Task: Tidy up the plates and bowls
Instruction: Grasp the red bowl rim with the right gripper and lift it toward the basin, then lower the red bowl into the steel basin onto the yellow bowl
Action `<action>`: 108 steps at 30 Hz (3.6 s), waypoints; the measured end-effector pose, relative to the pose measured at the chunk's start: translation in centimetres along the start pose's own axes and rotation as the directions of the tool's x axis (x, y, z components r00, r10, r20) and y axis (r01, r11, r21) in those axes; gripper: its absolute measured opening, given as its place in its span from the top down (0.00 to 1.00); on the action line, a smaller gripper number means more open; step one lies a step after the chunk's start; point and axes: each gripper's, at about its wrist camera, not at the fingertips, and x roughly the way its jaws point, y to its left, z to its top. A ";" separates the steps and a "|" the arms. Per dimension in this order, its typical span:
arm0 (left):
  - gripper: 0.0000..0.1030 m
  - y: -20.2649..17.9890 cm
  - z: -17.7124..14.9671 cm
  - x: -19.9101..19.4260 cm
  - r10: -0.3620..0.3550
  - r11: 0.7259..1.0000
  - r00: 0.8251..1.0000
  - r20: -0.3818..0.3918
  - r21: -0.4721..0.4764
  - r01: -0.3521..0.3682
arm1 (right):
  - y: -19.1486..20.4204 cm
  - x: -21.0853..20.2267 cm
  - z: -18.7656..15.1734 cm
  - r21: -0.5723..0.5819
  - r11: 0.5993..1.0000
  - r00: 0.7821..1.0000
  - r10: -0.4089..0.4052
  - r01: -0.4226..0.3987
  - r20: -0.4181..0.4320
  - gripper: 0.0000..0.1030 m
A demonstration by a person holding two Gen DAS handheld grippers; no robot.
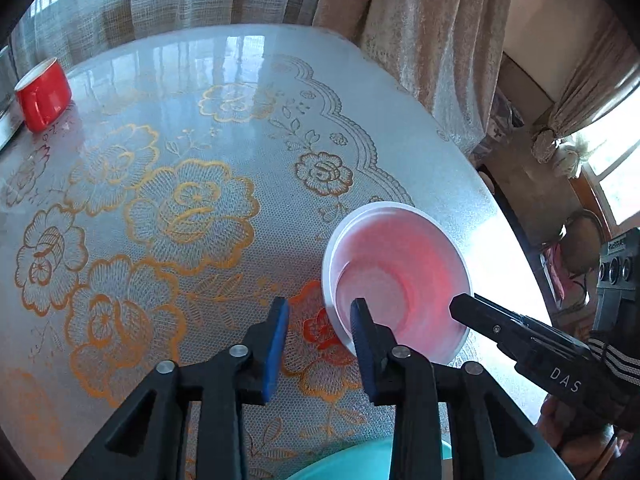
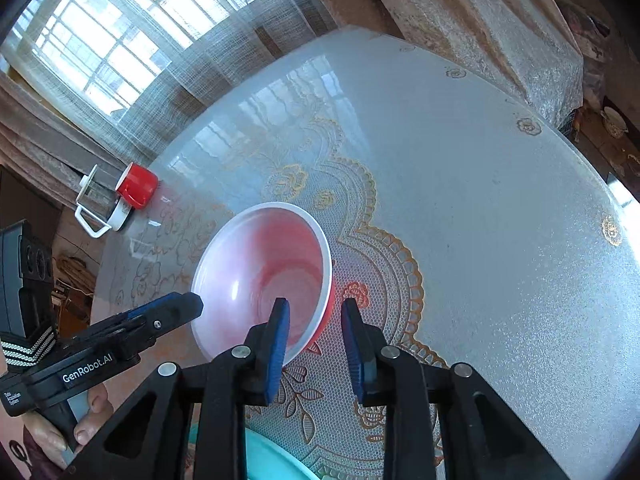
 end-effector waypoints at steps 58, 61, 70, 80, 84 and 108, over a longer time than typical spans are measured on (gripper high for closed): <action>0.88 9.7 -34.3 -27.1 0.300 0.895 0.874 0.382 -0.429 -0.120 | 21.3 -6.5 -23.9 -0.390 0.830 0.917 0.357 -0.398 -0.177 0.89; 0.88 10.8 -35.4 -27.2 0.318 0.879 0.873 0.369 -0.459 -0.126 | 22.3 -5.8 -24.8 -0.400 0.820 0.912 0.357 -0.410 -0.204 0.88; 0.88 13.4 -37.6 -25.4 0.332 0.840 0.896 0.294 -0.524 -0.139 | 24.1 -3.3 -26.9 -0.433 0.809 0.913 0.301 -0.398 -0.277 0.87; 0.88 14.3 -37.9 -23.0 0.320 0.829 0.921 0.223 -0.536 -0.159 | 23.9 -1.8 -28.1 -0.460 0.817 0.929 0.235 -0.349 -0.288 0.83; 0.88 14.3 -37.9 -22.3 0.323 0.828 0.924 0.203 -0.533 -0.173 | 23.8 -1.8 -28.3 -0.468 0.819 0.935 0.221 -0.333 -0.277 0.82; 0.87 13.5 -35.9 -20.9 0.453 0.819 0.870 0.195 -0.476 -0.320 | 25.1 -1.5 -28.9 -0.648 0.746 0.988 0.105 -0.153 -0.112 0.85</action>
